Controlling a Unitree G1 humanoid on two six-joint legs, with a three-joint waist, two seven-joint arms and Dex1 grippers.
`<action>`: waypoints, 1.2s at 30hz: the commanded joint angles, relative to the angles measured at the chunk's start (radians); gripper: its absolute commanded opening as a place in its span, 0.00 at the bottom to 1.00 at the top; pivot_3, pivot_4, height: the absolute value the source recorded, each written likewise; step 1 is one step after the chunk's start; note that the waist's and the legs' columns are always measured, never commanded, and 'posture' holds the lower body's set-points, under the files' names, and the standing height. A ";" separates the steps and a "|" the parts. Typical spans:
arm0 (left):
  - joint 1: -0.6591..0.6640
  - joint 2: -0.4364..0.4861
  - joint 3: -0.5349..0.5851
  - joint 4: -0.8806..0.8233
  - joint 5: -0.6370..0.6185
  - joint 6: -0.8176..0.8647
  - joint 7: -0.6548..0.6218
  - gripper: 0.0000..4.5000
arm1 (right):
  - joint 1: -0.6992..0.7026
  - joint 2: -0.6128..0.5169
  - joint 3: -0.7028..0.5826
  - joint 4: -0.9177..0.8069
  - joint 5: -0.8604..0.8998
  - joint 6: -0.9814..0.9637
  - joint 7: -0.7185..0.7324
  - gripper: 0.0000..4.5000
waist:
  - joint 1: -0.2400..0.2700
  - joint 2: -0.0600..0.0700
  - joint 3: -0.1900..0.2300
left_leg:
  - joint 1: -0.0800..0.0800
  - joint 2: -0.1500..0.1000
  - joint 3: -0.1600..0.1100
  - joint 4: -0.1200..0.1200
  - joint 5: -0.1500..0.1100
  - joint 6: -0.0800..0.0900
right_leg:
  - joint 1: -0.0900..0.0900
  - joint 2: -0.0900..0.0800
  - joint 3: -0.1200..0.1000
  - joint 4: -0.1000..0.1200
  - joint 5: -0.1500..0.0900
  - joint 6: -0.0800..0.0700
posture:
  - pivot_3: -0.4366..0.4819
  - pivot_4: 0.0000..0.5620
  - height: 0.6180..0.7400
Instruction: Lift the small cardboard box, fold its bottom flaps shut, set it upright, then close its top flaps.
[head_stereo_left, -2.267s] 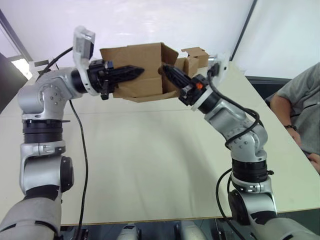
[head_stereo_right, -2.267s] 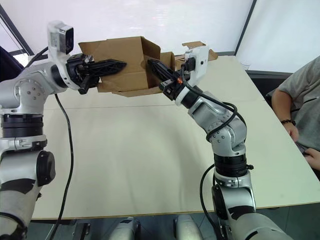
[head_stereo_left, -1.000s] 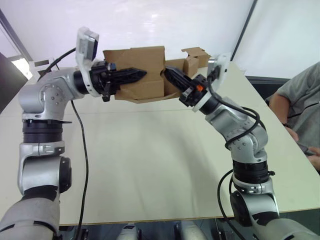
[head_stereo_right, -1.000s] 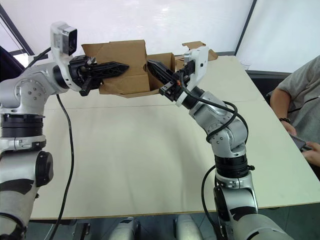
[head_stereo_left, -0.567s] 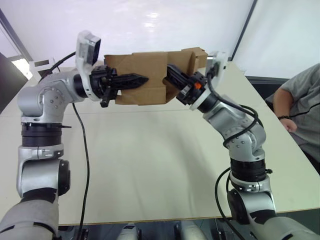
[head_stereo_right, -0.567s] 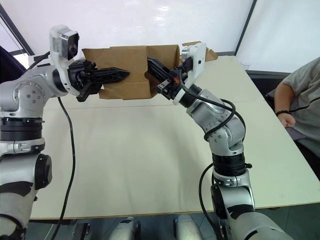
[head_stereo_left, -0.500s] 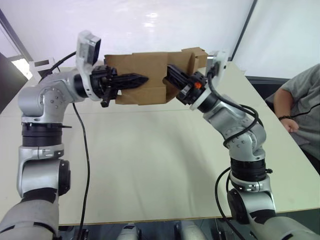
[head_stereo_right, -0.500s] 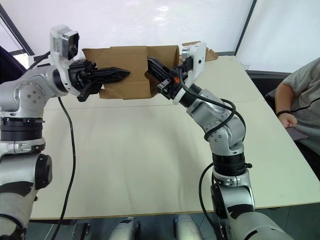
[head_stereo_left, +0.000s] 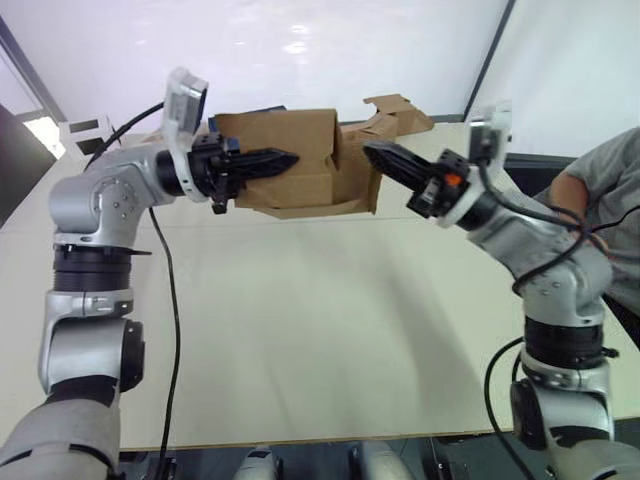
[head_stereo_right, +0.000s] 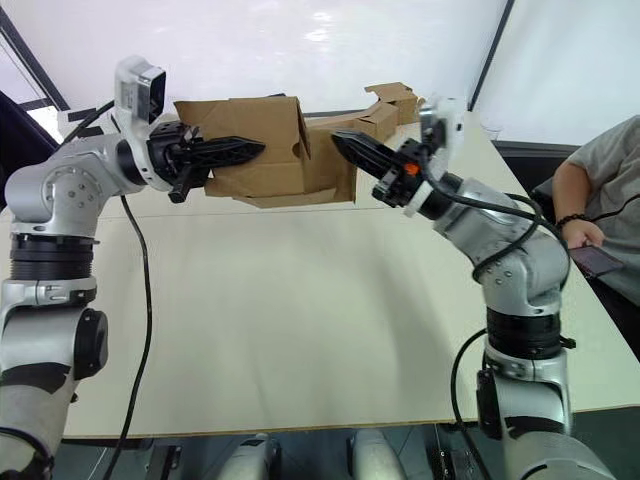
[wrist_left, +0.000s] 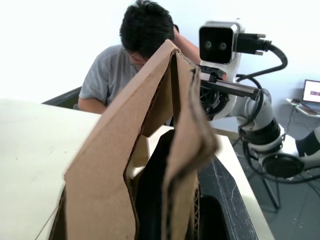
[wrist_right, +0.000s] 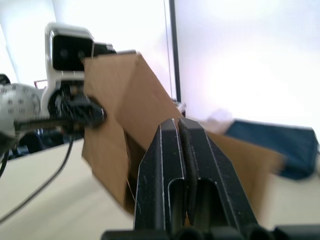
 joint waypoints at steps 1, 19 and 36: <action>-0.021 0.008 0.013 -0.001 -0.002 -0.024 -0.007 0.00 | 0.077 -0.066 -0.008 -0.080 0.041 0.052 0.066 0.01 | -0.001 0.000 0.000 | 0.000 0.000 0.000 0.000 0.000 0.000 | 0.000 0.000 0.000 0.000 0.000 0.000 | 0.48 0.27 1.00; -0.027 0.016 0.016 -0.035 -0.029 0.021 -0.023 0.00 | 0.007 0.062 0.140 0.004 -0.153 -0.098 0.041 0.01 | 0.000 0.000 0.000 | 0.000 0.000 0.001 0.000 0.001 -0.001 | 0.000 0.000 0.001 0.000 0.000 0.000 | 0.48 0.27 1.00; 0.003 0.017 0.029 -0.078 -0.047 0.036 0.010 0.00 | -0.031 0.140 0.157 -0.008 -0.110 -0.058 0.087 0.01 | -0.001 0.000 0.000 | 0.000 0.000 0.001 0.000 0.001 -0.002 | 0.000 0.000 0.001 0.000 0.000 0.000 | 0.48 0.27 1.00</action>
